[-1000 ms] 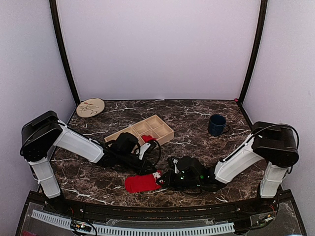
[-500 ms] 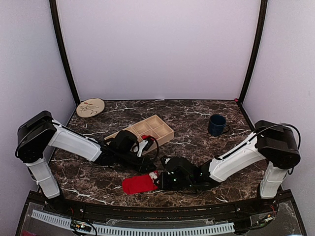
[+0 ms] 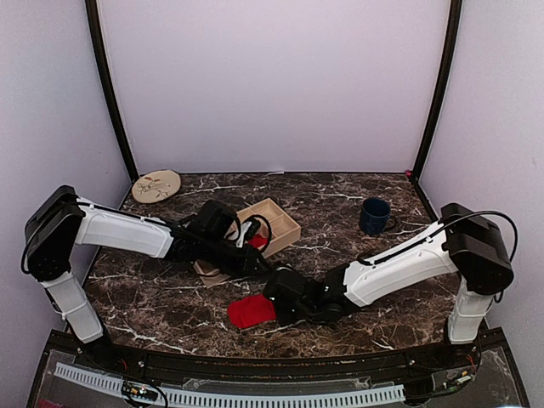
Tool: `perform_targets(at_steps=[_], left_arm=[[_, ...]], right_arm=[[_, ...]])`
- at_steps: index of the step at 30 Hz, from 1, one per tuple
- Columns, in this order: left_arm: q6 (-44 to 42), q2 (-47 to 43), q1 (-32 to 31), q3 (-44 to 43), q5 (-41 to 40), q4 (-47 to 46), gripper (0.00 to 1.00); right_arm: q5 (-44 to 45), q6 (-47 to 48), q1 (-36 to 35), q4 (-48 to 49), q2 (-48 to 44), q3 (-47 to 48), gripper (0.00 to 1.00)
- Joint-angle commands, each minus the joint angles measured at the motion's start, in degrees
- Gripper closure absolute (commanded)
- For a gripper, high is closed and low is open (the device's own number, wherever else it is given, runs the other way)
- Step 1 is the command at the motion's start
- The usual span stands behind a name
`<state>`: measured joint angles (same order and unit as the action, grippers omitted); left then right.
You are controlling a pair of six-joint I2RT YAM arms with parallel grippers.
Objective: Roll the socks
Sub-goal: Roll the sock at the center of the board.
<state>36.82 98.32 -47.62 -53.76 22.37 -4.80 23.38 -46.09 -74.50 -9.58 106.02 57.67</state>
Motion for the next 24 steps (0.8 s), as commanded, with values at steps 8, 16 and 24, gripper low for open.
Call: perform_targets(at_steps=[8,16,24], left_arm=[[8.24,5.2,3.35,-6.7,14.61,8.27,0.59],[7.51,7.97,4.33,-10.12,22.37,14.39,0.51],[10.32,10.13,4.43,-10.48,27.38,12.92,0.43]], right_arm=[[17.46,11.95,-4.41,-16.65,5.73,5.37,1.0],[23.2,18.04,-6.16,-14.85,5.17,4.05,1.0],[23.87,23.14,-6.89,-11.61,5.07,4.8,1.0]])
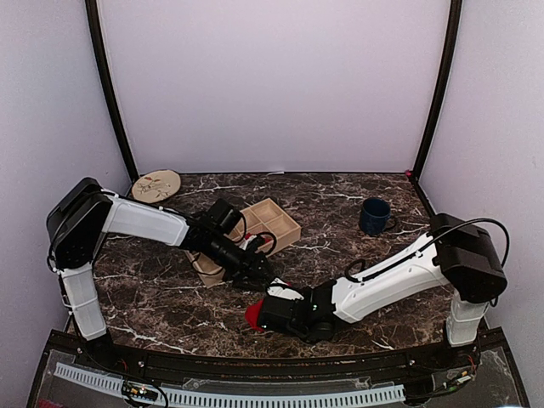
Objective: Roll the socks
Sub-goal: Roll the sock at the center of the board.
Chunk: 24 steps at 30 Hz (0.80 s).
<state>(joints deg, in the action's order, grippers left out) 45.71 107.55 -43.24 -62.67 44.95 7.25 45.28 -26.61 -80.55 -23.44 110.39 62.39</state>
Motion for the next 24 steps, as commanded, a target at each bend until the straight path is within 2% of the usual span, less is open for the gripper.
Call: perform_targets(at_steps=[1,14,16,24], left_arm=[[1.66,1.17,0.06,-1.69,5.14,0.94,0.43],[5.26,4.36,0.1,-4.5,7.19,0.28,0.4],[5.69,4.88,0.17,-4.83,7.49,0.21,0.33],[5.27,5.72,0.09,-3.93,8.46,0.4,0.33]], right_arm=[[1.93,4.0,-0.94,2.51,0.77,0.24,1.0],[1.48,9.11,-1.95,5.48,2.84,3.2,1.0],[1.48,9.48,-2.05,5.62,3.18,3.26,1.0],[2.15,9.1,-2.06,5.15,3.91,5.2,1.0]])
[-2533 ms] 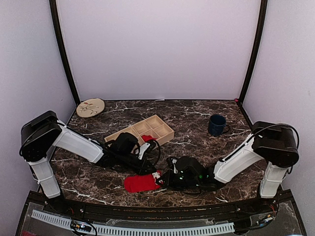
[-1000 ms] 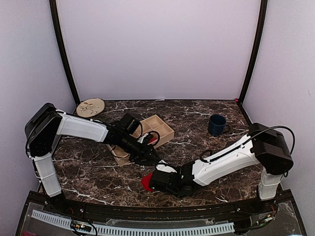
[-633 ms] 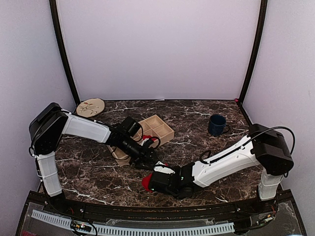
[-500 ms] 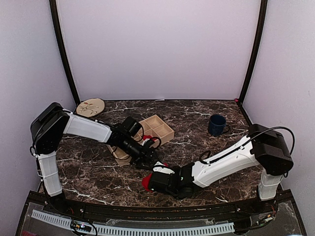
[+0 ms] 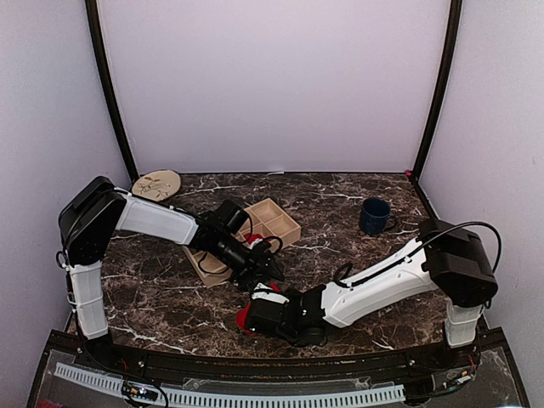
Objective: Roll the socks
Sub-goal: Roll the sock at the center of the board.
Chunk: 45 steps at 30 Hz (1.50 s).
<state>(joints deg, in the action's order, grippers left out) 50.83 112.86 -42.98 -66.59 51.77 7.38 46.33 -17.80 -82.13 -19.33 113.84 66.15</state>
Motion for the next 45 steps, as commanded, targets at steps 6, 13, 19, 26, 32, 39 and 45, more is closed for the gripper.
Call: perform_targets(at_steps=[6,13,19,26,32,39,45], left_arm=[[-0.94,1.0,-0.16,0.38,2.51,1.5,0.37],[-2.85,1.95,-0.15,1.64,4.06,2.26,0.52],[-3.32,2.9,-0.19,2.58,5.19,1.4,0.77],[-2.85,3.59,-0.09,3.93,6.06,-0.72,1.0],[-2.75,3.82,0.0,4.46,5.12,-1.71,1.0],[-1.87,4.07,0.42,6.32,4.22,-5.19,1.0],[-0.61,4.64,0.44,7.33,4.14,-8.87,1.0]], right_arm=[[2.05,0.63,-0.5,1.31,0.43,1.95,1.0],[2.44,0.13,-0.5,1.66,0.46,2.04,1.0],[2.29,-0.03,-0.49,1.69,0.98,2.29,1.0],[2.24,-1.24,-0.66,1.55,1.12,2.02,1.0],[1.4,-3.18,-0.67,1.3,0.07,0.57,1.0],[-1.28,-7.07,-0.68,0.49,-1.87,-2.63,0.82],[-2.99,-9.25,-0.58,0.74,-3.22,-4.64,0.75]])
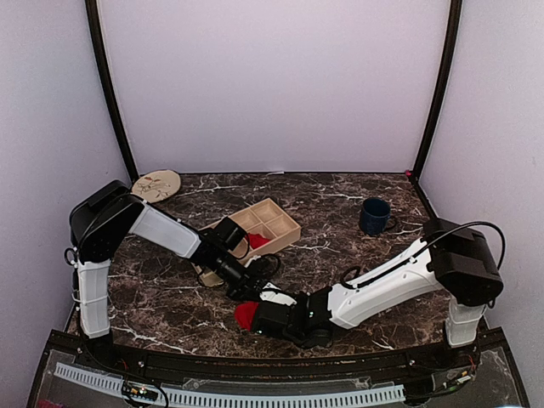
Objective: Roll the socks
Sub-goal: Roll the sock at the center of the board.
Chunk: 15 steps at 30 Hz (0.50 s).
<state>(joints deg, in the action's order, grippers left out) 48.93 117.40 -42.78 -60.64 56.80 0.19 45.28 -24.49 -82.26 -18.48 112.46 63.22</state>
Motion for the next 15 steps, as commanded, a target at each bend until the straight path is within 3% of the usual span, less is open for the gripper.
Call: perform_targets(at_steps=[1,15], left_arm=[[1.43,0.17,0.23,1.52,-0.93,-2.34,1.0],[2.34,0.86,0.25,3.91,-0.27,-12.53,1.0]], right_arm=[[-2.29,-2.72,-0.49,-0.1,-2.02,-1.9,0.74],[-10.15,-10.65,0.55,3.5,-10.09,-8.25,0.53]])
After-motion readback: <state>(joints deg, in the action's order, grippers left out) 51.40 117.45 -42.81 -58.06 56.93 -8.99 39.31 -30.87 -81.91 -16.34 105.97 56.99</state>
